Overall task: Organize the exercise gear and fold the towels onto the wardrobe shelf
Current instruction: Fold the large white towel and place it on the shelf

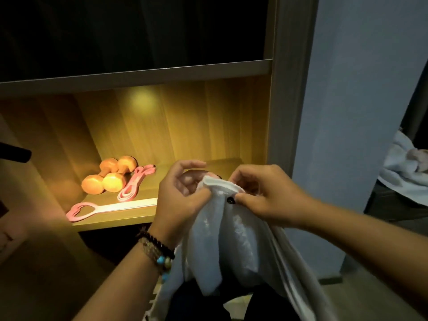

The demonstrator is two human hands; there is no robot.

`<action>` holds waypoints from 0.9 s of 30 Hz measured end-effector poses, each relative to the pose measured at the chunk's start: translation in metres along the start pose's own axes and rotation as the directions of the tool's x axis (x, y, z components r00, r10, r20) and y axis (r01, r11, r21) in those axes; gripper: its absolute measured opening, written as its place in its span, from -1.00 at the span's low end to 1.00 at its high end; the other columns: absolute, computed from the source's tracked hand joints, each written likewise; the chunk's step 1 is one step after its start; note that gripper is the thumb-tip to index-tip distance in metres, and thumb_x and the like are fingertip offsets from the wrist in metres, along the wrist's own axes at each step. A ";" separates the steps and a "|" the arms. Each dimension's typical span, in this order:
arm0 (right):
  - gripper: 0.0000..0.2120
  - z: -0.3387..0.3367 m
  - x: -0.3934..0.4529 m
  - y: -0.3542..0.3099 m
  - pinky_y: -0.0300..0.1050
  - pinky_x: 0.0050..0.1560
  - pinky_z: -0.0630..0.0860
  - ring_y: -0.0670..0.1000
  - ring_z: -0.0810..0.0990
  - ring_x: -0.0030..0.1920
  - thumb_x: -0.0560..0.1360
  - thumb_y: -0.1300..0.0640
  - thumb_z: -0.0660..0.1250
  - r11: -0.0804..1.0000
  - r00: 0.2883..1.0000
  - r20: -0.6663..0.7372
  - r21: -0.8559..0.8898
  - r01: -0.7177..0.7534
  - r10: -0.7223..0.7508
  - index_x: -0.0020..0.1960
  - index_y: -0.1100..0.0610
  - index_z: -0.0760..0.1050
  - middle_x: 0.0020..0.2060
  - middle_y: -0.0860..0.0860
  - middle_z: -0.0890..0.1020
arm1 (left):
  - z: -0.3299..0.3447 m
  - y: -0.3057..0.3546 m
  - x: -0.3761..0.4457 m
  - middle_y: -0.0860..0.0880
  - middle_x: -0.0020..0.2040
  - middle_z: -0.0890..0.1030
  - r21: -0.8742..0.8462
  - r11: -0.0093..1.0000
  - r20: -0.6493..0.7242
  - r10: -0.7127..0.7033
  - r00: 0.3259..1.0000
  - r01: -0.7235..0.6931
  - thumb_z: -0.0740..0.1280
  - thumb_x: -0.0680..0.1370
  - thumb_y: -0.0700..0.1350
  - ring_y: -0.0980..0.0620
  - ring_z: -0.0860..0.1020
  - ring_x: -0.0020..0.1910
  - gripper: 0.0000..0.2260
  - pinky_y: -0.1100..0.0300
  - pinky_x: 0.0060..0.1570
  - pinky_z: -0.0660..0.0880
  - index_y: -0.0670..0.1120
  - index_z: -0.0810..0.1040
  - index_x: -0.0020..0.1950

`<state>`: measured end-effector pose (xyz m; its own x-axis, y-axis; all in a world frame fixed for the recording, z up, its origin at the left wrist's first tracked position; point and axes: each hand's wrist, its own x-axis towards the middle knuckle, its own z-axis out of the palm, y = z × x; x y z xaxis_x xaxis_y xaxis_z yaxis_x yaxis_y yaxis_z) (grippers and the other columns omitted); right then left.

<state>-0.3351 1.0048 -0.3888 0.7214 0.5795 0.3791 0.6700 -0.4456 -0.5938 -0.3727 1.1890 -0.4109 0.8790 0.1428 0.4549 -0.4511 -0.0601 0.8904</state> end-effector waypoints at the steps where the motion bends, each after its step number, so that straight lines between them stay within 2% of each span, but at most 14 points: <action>1: -0.88 0.006 -0.006 0.003 0.00 -0.12 0.60 -0.08 0.59 -0.14 0.47 0.17 0.39 1.000 0.999 -0.047 0.016 0.021 -0.020 0.00 0.03 0.58 -0.16 -0.10 0.62 | -0.004 -0.007 -0.010 -0.10 -0.04 0.66 -0.026 1.000 -0.001 -0.008 1.000 0.008 0.40 0.32 -0.28 0.00 0.65 -0.04 -0.62 0.19 -0.07 0.59 -0.10 0.49 0.12; 2: -0.87 0.011 -0.011 0.005 0.00 -0.13 0.59 -0.08 0.59 -0.14 0.48 0.19 0.37 0.998 0.994 -0.100 0.037 0.042 -0.038 0.01 0.03 0.57 -0.16 -0.11 0.62 | -0.008 -0.016 -0.019 -0.08 -0.01 0.65 -0.012 1.000 -0.003 -0.020 1.000 0.020 0.45 0.31 -0.22 0.01 0.64 -0.01 -0.58 0.18 -0.05 0.59 -0.05 0.48 0.13; 4: -0.84 0.018 -0.019 0.010 0.00 -0.13 0.59 -0.07 0.60 -0.13 0.48 0.23 0.36 0.994 0.980 -0.190 0.079 0.075 -0.059 0.03 0.04 0.57 -0.15 -0.12 0.61 | -0.007 -0.035 -0.037 -0.01 -0.03 0.65 0.060 0.995 -0.023 -0.073 0.997 0.075 0.53 0.30 -0.11 0.03 0.63 -0.02 -0.63 0.15 -0.06 0.58 0.05 0.51 0.04; 6: -0.80 0.023 -0.026 0.013 -0.02 -0.11 0.58 -0.06 0.59 -0.09 0.49 0.26 0.34 0.991 0.971 -0.224 0.087 0.102 -0.080 0.06 0.04 0.53 -0.11 -0.13 0.60 | 0.000 -0.050 -0.050 0.02 -0.15 0.65 0.098 0.989 -0.112 -0.101 0.989 0.112 0.56 0.34 -0.12 0.07 0.63 -0.14 -0.73 0.18 -0.15 0.55 -0.03 0.53 -0.08; 8: -0.75 0.030 -0.032 0.014 -0.05 -0.08 0.58 -0.08 0.58 -0.03 0.50 0.25 0.32 0.989 0.971 -0.212 0.070 0.127 -0.110 0.12 0.00 0.45 -0.04 -0.17 0.56 | 0.008 -0.057 -0.057 0.01 -0.24 0.65 0.094 0.989 -0.227 -0.093 0.970 0.117 0.53 0.33 -0.19 0.08 0.62 -0.24 -0.79 0.20 -0.24 0.55 -0.10 0.52 -0.16; 10: -0.72 0.035 -0.039 0.015 -0.06 -0.05 0.59 -0.11 0.56 0.02 0.50 0.15 0.29 0.989 0.968 -0.218 0.047 0.140 -0.127 0.15 -0.09 0.36 0.03 -0.19 0.51 | 0.012 -0.060 -0.058 -0.03 -0.27 0.65 0.055 0.991 -0.294 -0.103 0.950 0.125 0.53 0.32 -0.27 0.05 0.61 -0.28 -0.77 0.17 -0.27 0.56 -0.11 0.51 -0.18; 12: -0.76 0.035 -0.041 0.014 -0.04 -0.05 0.59 -0.09 0.54 0.03 0.52 0.01 0.23 0.983 0.959 -0.223 -0.001 0.181 -0.177 0.17 -0.11 0.33 0.08 -0.17 0.47 | 0.016 -0.059 -0.057 -0.02 -0.33 0.62 0.039 0.992 -0.303 -0.101 0.947 0.118 0.52 0.32 -0.32 0.08 0.58 -0.34 -0.74 0.21 -0.32 0.54 -0.12 0.47 -0.18; 14: -0.75 0.034 -0.040 0.012 -0.02 -0.06 0.59 -0.04 0.52 0.06 0.53 -0.07 0.19 0.968 0.956 -0.161 -0.087 0.235 -0.247 0.19 -0.09 0.34 0.16 -0.14 0.42 | 0.021 -0.058 -0.057 0.05 -0.38 0.58 0.026 0.994 -0.287 -0.090 0.954 0.101 0.50 0.33 -0.37 0.16 0.53 -0.39 -0.72 0.32 -0.37 0.49 -0.15 0.43 -0.19; 16: -0.71 0.034 -0.035 0.011 -0.03 -0.04 0.59 -0.06 0.50 0.11 0.54 -0.12 0.16 0.959 0.961 -0.088 -0.133 0.249 -0.262 0.23 -0.11 0.32 0.21 -0.15 0.39 | 0.023 -0.058 -0.056 0.06 -0.39 0.58 0.008 0.996 -0.277 -0.081 0.957 0.087 0.49 0.33 -0.40 0.17 0.53 -0.38 -0.72 0.33 -0.36 0.48 -0.16 0.42 -0.21; 19: -0.71 0.034 -0.028 0.011 -0.07 0.01 0.57 -0.12 0.51 0.12 0.53 -0.12 0.19 0.973 0.963 -0.147 -0.069 0.218 -0.226 0.22 -0.12 0.33 0.15 -0.18 0.45 | 0.022 -0.061 -0.052 0.05 -0.37 0.60 0.003 0.997 -0.283 -0.073 0.956 0.077 0.49 0.33 -0.40 0.13 0.56 -0.35 -0.73 0.33 -0.34 0.50 -0.16 0.44 -0.21; 22: -0.71 0.033 -0.022 0.010 -0.13 -0.07 0.59 -0.15 0.57 0.02 0.49 -0.14 0.27 0.989 0.966 -0.227 0.056 0.139 -0.123 0.17 -0.14 0.31 0.04 -0.20 0.52 | 0.021 -0.064 -0.048 0.07 -0.35 0.61 0.001 0.997 -0.298 -0.068 0.952 0.072 0.49 0.33 -0.41 0.16 0.58 -0.34 -0.73 0.35 -0.31 0.52 -0.17 0.45 -0.21; 27: -0.75 0.036 -0.019 0.010 -0.20 -0.18 0.58 -0.12 0.59 -0.08 0.50 0.09 0.37 0.988 0.986 -0.153 0.123 0.090 -0.071 0.07 -0.14 0.36 -0.04 -0.16 0.55 | 0.019 -0.069 -0.044 -0.03 -0.33 0.63 -0.045 0.996 -0.304 -0.093 0.948 0.083 0.52 0.31 -0.29 0.03 0.59 -0.31 -0.75 0.23 -0.28 0.55 -0.14 0.47 -0.20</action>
<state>-0.3483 1.0137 -0.4270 0.6904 0.4983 0.5244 0.7057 -0.3046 -0.6397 -0.3772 1.1678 -0.4925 0.8284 0.4411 0.3453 -0.3831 -0.0037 0.9237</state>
